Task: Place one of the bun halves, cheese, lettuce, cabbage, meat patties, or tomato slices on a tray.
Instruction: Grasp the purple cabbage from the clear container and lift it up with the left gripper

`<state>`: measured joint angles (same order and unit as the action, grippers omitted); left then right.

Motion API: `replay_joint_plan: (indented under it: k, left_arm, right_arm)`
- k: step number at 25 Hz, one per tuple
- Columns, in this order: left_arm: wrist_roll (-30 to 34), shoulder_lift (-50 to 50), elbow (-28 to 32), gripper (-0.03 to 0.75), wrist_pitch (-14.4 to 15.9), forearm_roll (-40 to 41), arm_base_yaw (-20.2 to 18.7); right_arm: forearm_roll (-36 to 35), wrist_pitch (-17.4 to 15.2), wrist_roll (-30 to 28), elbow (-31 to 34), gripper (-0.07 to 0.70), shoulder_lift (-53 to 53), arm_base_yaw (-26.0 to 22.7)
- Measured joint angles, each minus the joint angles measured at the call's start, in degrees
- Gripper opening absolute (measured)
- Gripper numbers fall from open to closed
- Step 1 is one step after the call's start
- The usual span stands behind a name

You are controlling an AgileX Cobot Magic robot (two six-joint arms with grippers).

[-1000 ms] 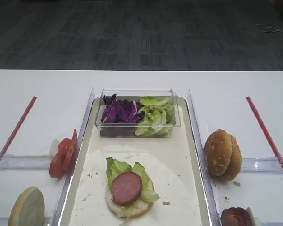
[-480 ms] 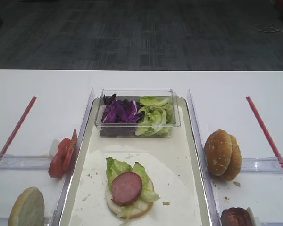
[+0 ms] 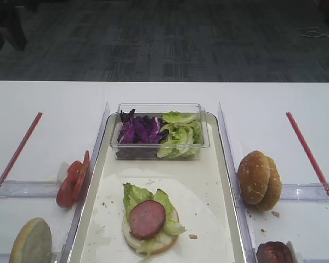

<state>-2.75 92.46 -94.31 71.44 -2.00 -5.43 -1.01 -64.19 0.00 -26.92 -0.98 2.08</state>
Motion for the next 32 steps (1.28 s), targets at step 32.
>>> replay_joint_plan:
  k: [32]
  left_arm:
    - [-0.1, 17.9, -8.5, 0.307, -3.8, -0.1, -3.3]
  right_arm:
    - [0.0, 0.0, 0.0, 0.0, 0.007, 0.0, 0.0]
